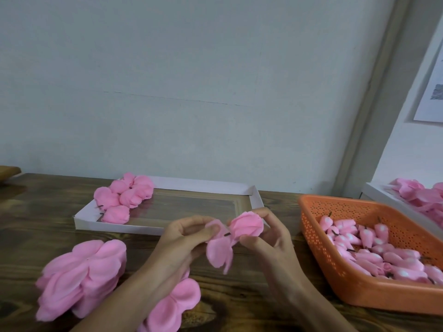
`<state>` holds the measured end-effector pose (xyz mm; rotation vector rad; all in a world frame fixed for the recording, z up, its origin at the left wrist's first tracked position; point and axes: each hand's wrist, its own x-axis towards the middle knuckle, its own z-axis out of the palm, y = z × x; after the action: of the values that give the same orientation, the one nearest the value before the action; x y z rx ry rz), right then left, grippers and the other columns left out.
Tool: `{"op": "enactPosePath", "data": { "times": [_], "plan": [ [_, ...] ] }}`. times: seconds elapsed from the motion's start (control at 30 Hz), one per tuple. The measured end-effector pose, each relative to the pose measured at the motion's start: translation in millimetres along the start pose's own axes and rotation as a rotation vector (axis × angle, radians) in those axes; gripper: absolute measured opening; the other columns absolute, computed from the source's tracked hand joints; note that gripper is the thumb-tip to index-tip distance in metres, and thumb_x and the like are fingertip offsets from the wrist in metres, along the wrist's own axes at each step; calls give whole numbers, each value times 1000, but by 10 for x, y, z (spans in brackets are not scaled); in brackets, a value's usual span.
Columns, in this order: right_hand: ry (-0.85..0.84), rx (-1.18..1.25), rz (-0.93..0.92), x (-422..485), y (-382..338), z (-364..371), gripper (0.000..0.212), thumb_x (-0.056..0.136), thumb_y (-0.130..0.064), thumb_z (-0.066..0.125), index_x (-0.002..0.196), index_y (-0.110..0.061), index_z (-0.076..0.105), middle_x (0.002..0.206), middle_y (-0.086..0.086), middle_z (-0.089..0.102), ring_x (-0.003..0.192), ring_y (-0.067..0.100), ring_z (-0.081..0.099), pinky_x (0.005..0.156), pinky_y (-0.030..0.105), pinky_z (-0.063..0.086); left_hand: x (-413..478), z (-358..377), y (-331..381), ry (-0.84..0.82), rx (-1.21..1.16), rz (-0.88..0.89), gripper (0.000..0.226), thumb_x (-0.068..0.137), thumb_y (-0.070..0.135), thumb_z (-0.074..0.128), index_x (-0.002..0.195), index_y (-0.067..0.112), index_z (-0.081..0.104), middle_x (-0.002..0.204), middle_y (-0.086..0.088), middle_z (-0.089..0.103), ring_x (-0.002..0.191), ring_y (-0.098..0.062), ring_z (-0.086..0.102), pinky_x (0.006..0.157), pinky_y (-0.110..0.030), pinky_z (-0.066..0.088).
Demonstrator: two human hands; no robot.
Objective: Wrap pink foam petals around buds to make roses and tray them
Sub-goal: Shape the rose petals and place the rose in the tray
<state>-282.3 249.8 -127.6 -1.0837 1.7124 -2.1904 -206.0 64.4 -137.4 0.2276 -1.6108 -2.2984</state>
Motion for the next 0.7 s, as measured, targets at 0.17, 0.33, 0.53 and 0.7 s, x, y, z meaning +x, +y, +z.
{"op": "enactPosePath", "data": {
  "times": [0.17,0.33,0.53,0.7],
  "plan": [
    [17,3,-12,-19,11,29,29,76,-16,75,104,-11,70,100,18,76,91,36,74,77,42,61,-31,34,20,37,-98,18,45,63,24,87,101,0,77,104,-24,76,91,-32,75,72,-33,63],
    [33,-25,27,-31,29,46,31,75,-23,77,104,-14,71,104,14,77,98,38,73,78,47,61,-79,68,38,-1,-22,22,39,85,26,74,113,1,62,102,-26,75,89,-36,74,66,-33,61],
    [35,-15,59,-34,49,65,37,75,-25,77,111,-25,69,104,14,79,93,33,76,78,48,64,-68,68,17,-14,52,17,53,65,20,89,111,2,70,104,-22,77,94,-35,77,72,-36,63],
    [20,-64,27,-8,4,27,30,79,-25,76,108,-22,74,104,10,79,98,28,77,77,32,60,-55,45,-8,-27,60,-12,43,70,18,88,108,2,77,107,-26,76,97,-38,76,72,-35,63]
  ]
}}
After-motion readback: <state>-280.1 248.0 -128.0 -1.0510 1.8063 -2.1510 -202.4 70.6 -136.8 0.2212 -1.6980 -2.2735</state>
